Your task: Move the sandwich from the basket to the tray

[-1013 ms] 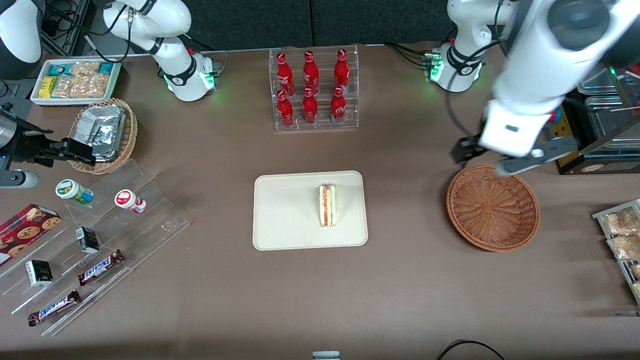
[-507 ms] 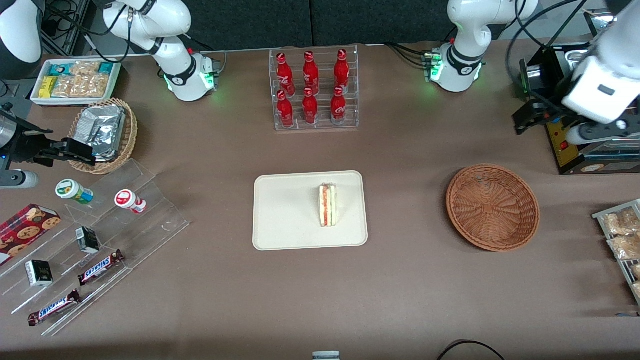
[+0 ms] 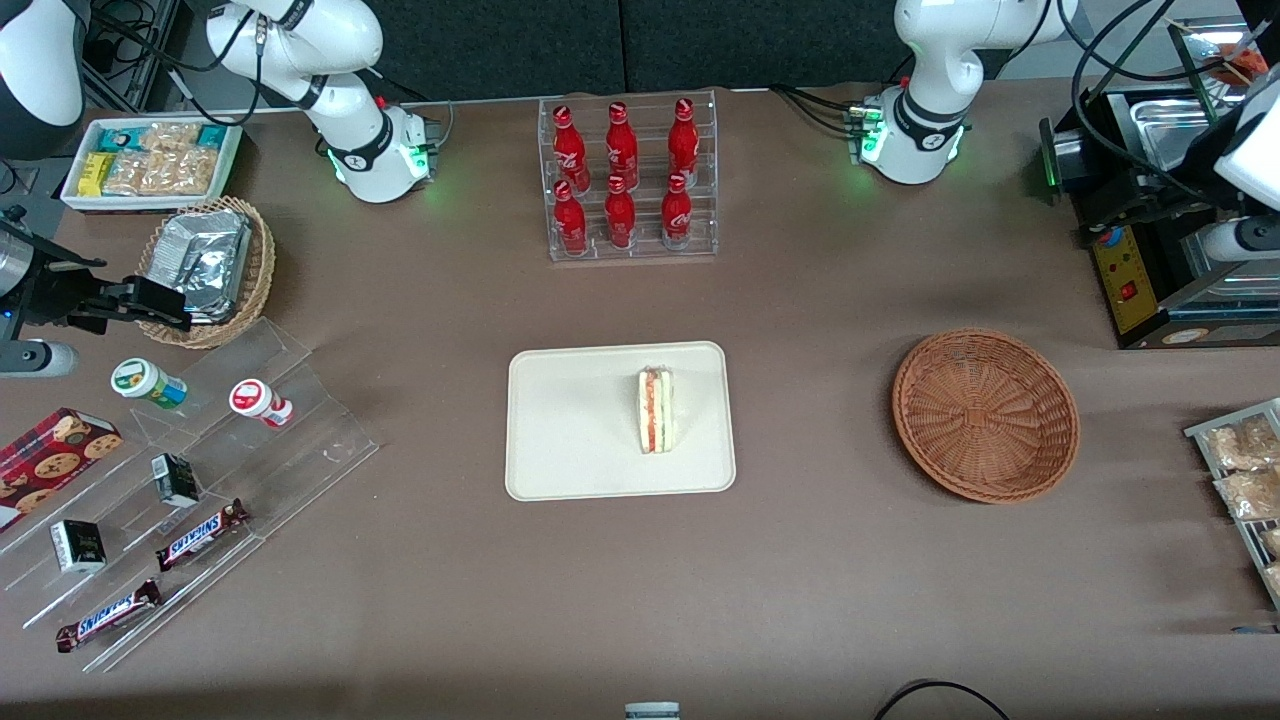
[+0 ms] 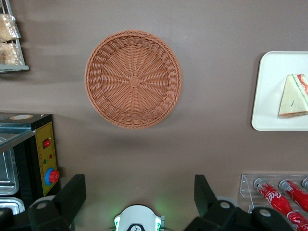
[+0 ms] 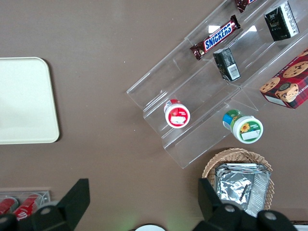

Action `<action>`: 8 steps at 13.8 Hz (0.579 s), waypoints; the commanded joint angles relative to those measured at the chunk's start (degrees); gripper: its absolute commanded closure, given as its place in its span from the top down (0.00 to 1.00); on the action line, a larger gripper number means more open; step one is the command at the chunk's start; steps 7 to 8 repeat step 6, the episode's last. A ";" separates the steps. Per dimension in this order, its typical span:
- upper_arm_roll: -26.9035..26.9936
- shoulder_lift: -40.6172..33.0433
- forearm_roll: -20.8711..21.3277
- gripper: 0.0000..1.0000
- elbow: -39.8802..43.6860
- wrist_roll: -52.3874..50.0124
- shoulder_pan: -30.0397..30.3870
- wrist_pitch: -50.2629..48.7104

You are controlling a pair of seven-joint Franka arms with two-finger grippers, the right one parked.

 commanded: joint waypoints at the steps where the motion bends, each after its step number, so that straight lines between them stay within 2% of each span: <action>1: 0.34 -1.36 -0.87 0.99 -0.85 0.50 -0.58 -0.30; 3: -2.11 -0.49 0.00 0.99 0.20 0.50 -0.23 -0.30; 8: -2.30 -0.31 0.00 0.99 0.82 0.07 -0.14 -0.12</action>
